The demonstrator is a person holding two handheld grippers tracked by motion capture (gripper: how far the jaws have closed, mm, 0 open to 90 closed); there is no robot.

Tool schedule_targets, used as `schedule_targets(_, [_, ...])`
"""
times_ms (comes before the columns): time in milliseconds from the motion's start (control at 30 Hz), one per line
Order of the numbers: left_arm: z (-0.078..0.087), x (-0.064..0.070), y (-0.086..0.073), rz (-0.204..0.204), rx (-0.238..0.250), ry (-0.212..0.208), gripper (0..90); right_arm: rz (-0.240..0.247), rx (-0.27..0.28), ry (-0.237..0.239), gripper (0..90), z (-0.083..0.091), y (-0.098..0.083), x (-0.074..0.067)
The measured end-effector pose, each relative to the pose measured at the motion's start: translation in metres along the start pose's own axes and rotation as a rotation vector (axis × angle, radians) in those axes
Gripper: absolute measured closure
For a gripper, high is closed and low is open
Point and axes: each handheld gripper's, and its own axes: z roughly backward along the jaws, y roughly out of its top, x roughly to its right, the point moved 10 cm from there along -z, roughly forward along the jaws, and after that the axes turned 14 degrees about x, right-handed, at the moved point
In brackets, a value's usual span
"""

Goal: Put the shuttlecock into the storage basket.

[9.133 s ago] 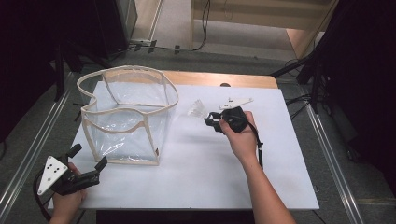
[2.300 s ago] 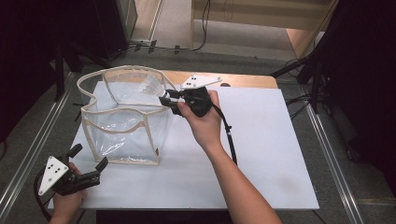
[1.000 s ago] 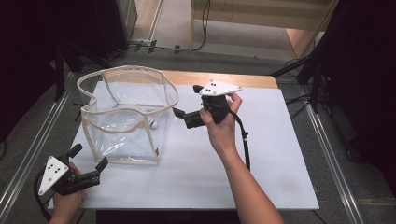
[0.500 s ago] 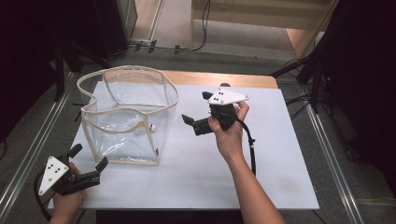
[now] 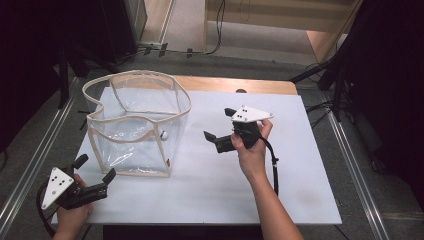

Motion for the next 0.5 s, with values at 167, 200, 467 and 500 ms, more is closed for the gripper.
schedule_targets(167, [0.0,0.0,0.0,-0.001,0.0,0.001,2.1,-0.014,-0.002,-0.013,0.0,0.007,-0.01,0.004])
schedule_targets(200, [0.0,0.0,0.0,-0.001,0.0,0.001,2.1,-0.015,-0.001,-0.01,0.0,0.008,-0.011,0.005])
schedule_targets(467, [0.0,0.0,0.0,0.0,0.0,0.002,2.1,-0.034,-0.009,-0.027,0.0,0.018,-0.025,0.01])
schedule_targets(500, [0.0,0.0,0.0,0.0,0.0,0.002,2.1,-0.033,-0.008,-0.03,0.0,0.018,-0.026,0.011])
